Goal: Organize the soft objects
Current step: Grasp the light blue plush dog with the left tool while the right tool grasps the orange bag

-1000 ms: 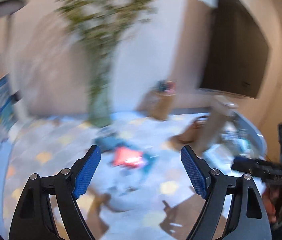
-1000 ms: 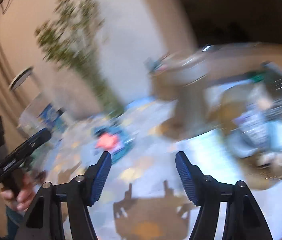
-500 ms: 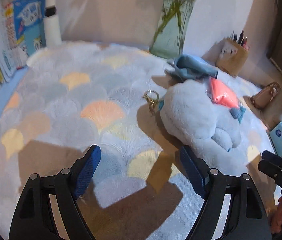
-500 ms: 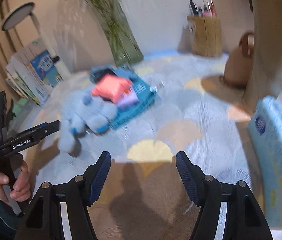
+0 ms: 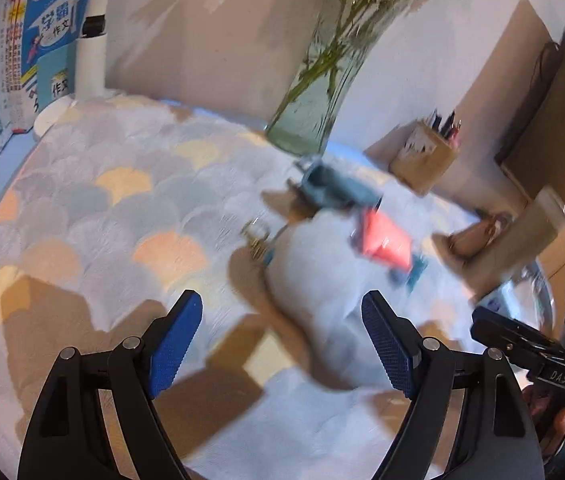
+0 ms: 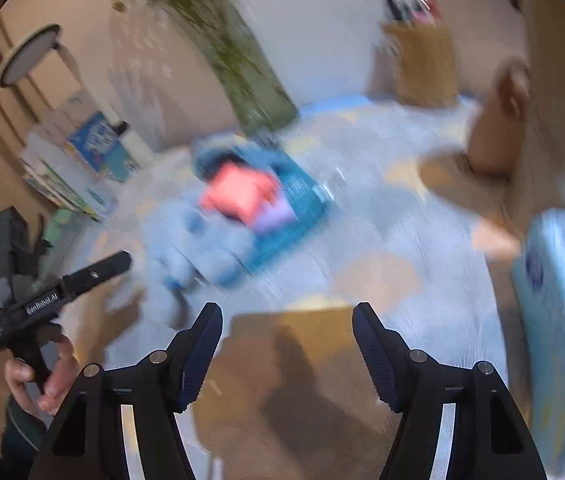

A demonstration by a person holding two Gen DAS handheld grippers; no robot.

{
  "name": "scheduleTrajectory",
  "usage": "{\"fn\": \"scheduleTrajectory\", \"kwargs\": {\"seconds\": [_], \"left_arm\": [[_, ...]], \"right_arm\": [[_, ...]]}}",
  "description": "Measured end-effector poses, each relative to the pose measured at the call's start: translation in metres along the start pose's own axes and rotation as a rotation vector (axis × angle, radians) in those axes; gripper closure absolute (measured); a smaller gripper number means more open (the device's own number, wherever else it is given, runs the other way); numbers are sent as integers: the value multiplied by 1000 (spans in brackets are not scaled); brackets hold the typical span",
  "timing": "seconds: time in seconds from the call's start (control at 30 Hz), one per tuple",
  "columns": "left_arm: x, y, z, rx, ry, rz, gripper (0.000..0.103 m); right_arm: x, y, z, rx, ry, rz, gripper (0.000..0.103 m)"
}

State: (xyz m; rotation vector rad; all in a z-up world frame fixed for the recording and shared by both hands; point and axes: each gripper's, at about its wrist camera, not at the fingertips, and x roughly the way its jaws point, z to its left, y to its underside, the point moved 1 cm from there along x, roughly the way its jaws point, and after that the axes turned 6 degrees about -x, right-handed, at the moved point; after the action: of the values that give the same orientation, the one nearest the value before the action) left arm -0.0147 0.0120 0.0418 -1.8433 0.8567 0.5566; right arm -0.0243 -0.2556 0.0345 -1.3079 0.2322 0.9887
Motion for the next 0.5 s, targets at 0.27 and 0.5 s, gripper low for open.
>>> {"fn": "scheduleTrajectory", "kwargs": {"seconds": [0.27, 0.5], "left_arm": [[52, -7, -3, -50, 81, 60, 24], [62, -2, 7, -92, 188, 69, 27]], "right_arm": [[42, -71, 40, -234, 112, -7, 36], [90, -79, 56, -415, 114, 59, 36]]}}
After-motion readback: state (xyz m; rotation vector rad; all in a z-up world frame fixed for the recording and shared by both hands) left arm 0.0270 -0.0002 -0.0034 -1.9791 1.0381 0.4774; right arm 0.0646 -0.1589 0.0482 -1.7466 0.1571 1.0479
